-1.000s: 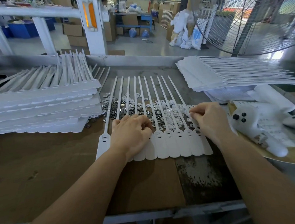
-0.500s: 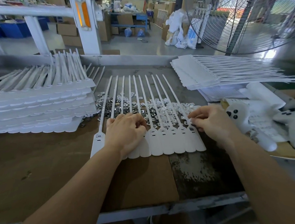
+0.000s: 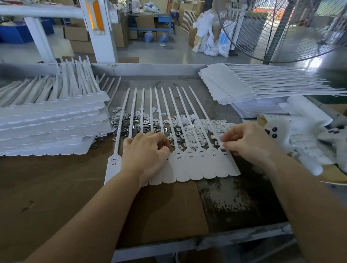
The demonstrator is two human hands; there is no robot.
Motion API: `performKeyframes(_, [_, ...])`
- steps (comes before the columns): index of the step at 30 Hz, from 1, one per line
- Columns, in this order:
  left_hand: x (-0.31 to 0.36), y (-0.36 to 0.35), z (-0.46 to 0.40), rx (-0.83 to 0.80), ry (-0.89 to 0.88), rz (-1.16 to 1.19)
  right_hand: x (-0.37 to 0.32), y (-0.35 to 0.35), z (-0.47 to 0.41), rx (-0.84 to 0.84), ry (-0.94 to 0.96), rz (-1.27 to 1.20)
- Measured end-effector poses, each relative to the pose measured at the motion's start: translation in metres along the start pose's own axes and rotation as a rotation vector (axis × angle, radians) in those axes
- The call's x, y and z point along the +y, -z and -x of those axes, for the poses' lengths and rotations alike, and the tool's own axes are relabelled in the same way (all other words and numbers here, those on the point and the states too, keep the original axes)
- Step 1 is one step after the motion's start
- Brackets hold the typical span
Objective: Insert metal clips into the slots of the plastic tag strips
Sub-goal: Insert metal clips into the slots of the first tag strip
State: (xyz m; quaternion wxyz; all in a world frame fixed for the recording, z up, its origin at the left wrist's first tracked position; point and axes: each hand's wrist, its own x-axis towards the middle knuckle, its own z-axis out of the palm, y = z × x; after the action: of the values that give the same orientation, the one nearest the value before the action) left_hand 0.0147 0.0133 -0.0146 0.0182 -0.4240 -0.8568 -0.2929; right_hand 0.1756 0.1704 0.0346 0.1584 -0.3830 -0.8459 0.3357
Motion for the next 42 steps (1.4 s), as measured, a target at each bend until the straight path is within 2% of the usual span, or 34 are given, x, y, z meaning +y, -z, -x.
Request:
performKeyframes(11, [0.000, -0.001, -0.002, -0.001, -0.006, -0.004, 0.001, 0.003, 0.000, -0.018, -0.090, -0.102])
performKeyframes(28, [-0.001, -0.001, -0.001, -0.004, 0.000, 0.005, -0.014, 0.008, -0.013, -0.136, -0.273, -0.076])
performKeyframes(42, [0.000, 0.000, -0.001, -0.001, -0.001, -0.003, -0.008, 0.014, -0.029, -0.300, -0.348, -0.071])
